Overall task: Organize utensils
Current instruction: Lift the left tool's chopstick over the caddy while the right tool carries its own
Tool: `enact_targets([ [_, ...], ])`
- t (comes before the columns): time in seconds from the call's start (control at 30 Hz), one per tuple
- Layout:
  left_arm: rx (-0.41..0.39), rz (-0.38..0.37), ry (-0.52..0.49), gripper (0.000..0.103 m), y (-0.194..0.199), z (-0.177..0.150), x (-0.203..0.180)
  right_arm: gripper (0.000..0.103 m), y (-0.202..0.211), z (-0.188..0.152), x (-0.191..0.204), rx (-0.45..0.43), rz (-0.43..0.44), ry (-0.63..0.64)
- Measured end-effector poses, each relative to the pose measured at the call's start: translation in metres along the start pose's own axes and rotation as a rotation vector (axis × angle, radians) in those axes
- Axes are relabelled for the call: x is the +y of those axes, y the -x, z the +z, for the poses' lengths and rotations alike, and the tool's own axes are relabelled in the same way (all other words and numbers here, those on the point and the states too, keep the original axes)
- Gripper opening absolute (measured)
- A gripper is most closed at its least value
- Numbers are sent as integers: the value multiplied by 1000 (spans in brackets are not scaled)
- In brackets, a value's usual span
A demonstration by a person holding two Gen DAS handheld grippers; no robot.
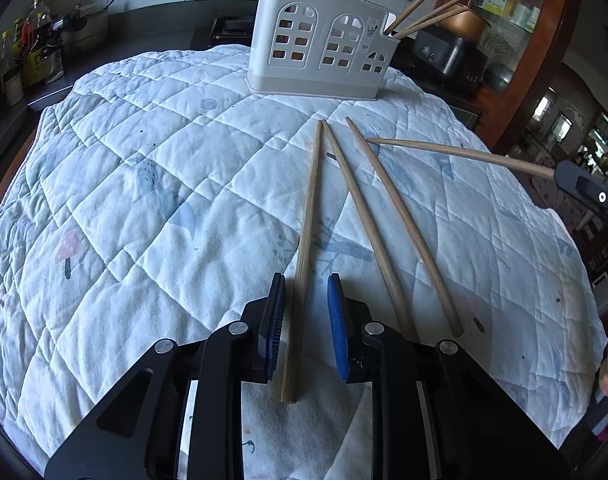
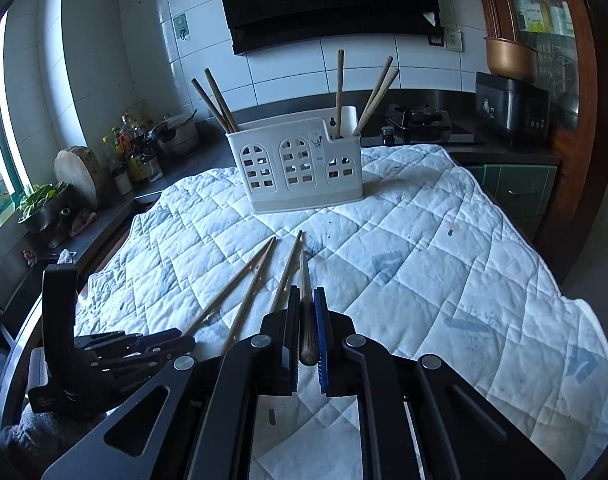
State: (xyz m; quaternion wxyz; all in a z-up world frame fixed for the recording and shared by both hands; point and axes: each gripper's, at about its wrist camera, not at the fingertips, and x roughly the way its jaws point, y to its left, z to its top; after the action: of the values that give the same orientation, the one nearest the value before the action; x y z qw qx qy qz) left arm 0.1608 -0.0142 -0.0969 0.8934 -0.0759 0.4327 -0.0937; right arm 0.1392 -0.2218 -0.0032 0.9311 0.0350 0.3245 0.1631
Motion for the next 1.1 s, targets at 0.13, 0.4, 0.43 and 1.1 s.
enact_targets([
  [0.13, 3, 30, -16, 8, -1, 1, -2, 7, 3, 7, -8, -8, 13, -11],
  [0.4, -63, 7, -6, 6, 17, 12, -3, 7, 12, 23, -15, -31, 23, 3],
  [0.43, -74, 3, -11, 6, 21, 15, -3, 7, 13, 27, -16, -33, 28, 7],
  [1.1, -164, -53, -82, 6, 65, 86, 0, 7, 11, 126, -16, -13, 93, 143],
])
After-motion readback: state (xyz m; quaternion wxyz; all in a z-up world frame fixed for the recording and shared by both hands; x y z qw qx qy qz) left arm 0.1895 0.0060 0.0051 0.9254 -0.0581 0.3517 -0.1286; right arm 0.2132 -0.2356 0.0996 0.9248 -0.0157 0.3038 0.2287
